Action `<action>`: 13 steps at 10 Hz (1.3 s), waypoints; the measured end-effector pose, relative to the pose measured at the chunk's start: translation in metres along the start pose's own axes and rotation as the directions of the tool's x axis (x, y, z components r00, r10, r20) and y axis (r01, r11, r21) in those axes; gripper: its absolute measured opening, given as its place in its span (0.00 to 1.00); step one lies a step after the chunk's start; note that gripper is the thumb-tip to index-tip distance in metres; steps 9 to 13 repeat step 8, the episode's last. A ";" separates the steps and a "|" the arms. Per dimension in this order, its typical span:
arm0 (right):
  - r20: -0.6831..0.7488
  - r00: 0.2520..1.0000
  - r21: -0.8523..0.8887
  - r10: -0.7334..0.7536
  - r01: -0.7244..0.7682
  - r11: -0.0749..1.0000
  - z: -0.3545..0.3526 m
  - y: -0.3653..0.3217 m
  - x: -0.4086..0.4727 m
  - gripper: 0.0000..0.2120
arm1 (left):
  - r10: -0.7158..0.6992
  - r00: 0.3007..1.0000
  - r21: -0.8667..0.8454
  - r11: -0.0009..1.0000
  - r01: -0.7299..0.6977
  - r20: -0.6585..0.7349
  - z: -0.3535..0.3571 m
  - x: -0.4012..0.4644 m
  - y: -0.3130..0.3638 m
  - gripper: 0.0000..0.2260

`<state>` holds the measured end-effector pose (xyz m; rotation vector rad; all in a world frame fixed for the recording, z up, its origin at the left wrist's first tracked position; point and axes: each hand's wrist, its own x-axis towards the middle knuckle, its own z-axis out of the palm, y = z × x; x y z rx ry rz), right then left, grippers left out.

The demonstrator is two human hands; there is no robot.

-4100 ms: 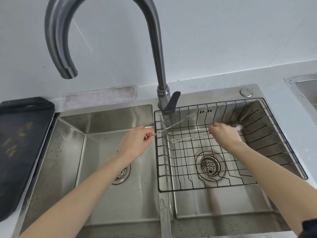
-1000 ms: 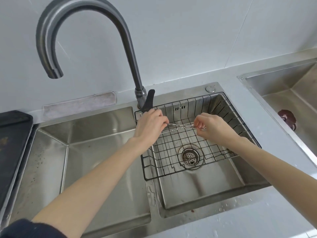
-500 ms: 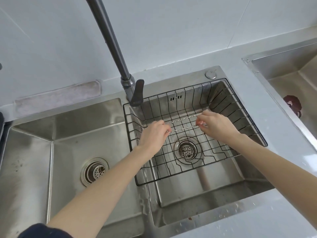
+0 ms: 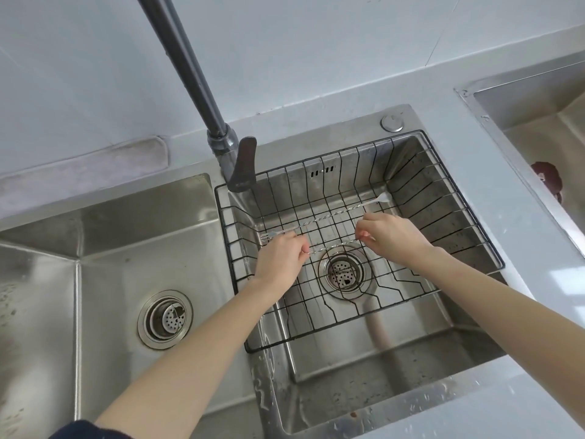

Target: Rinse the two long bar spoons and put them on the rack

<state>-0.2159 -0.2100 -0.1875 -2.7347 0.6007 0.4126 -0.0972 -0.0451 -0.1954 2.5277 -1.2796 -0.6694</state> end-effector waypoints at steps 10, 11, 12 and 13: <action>0.033 0.998 -0.098 0.049 -0.045 0.994 -0.009 -0.012 -0.001 0.13 | -0.019 0.999 0.008 1.000 0.019 -0.032 -0.010 -0.003 -0.001 0.08; 0.033 0.998 -0.098 0.049 -0.045 0.994 -0.009 -0.012 -0.001 0.13 | -0.019 0.999 0.008 1.000 0.019 -0.032 -0.010 -0.003 -0.001 0.08; 0.033 0.998 -0.098 0.049 -0.045 0.994 -0.009 -0.012 -0.001 0.13 | -0.019 0.999 0.008 1.000 0.019 -0.032 -0.010 -0.003 -0.001 0.08; 0.033 0.998 -0.098 0.049 -0.045 0.994 -0.009 -0.012 -0.001 0.13 | -0.019 0.999 0.008 1.000 0.019 -0.032 -0.010 -0.003 -0.001 0.08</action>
